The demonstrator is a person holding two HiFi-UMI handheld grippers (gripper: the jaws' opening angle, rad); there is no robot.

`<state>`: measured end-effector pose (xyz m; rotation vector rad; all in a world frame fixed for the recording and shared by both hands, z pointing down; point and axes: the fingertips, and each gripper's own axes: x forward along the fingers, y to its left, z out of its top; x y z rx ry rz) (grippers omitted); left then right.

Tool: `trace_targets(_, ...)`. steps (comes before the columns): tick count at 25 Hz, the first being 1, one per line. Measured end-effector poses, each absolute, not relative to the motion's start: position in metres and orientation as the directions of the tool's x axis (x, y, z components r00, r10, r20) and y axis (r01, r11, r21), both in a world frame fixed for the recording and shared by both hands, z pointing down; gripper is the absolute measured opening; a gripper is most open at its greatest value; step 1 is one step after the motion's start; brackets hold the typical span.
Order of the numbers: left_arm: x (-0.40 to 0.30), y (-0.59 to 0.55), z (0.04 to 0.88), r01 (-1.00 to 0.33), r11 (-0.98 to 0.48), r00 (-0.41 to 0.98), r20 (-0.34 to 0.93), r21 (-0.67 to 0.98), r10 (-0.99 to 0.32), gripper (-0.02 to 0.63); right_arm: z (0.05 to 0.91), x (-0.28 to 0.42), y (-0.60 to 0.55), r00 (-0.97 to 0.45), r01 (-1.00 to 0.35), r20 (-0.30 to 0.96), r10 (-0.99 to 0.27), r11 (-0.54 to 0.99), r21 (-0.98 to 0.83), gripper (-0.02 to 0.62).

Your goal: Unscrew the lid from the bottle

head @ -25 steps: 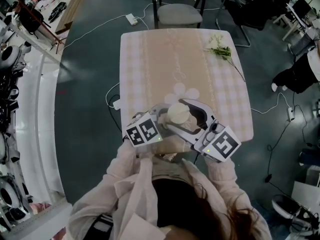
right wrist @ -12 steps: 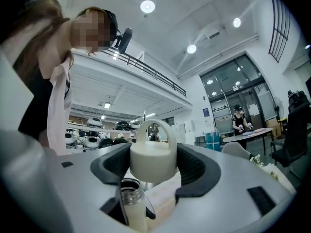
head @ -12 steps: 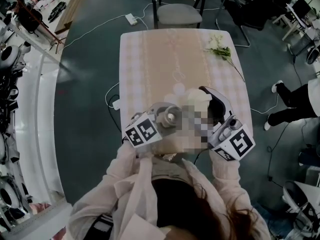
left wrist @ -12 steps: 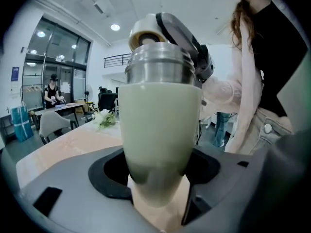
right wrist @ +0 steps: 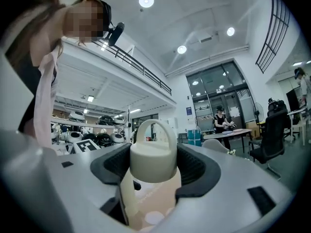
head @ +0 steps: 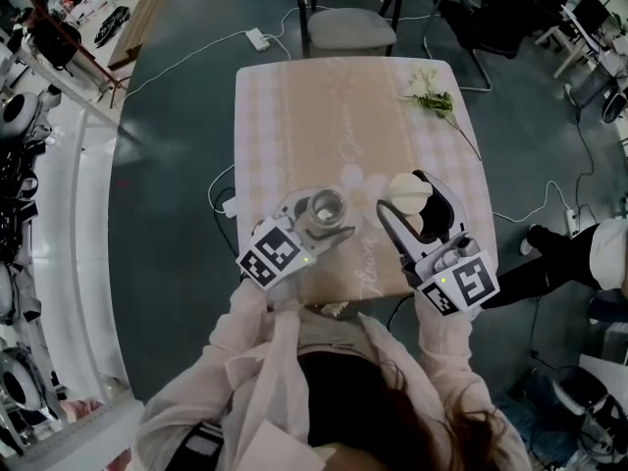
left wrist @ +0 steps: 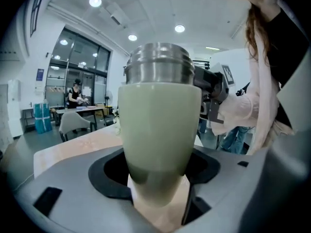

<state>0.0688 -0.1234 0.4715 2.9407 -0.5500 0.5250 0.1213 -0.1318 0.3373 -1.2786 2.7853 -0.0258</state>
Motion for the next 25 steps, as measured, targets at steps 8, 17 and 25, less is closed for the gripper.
trace_targets(8, 0.047, -0.148, 0.468, -0.514, -0.858, 0.811, 0.335, 0.016, -0.479, 0.316, 0.369, 0.131, -0.132, -0.569, -0.819, -0.021, -0.822, 0.568, -0.077, 0.307)
trace_targets(17, 0.042, -0.15, 0.474, -0.559, -0.829, 0.772, 0.361, -0.005, -0.523, 0.316, 0.415, 0.149, -0.124, -0.458, -0.888, 0.085, -0.885, 0.451, -0.092, 0.307)
trace_targets(25, 0.052, -0.143, 0.482, -0.54, -0.842, 0.776, 0.384, -0.007, -0.501, 0.316, 0.427, 0.149, -0.12, -0.439, -0.898, 0.11, -0.892, 0.43, -0.095, 0.305)
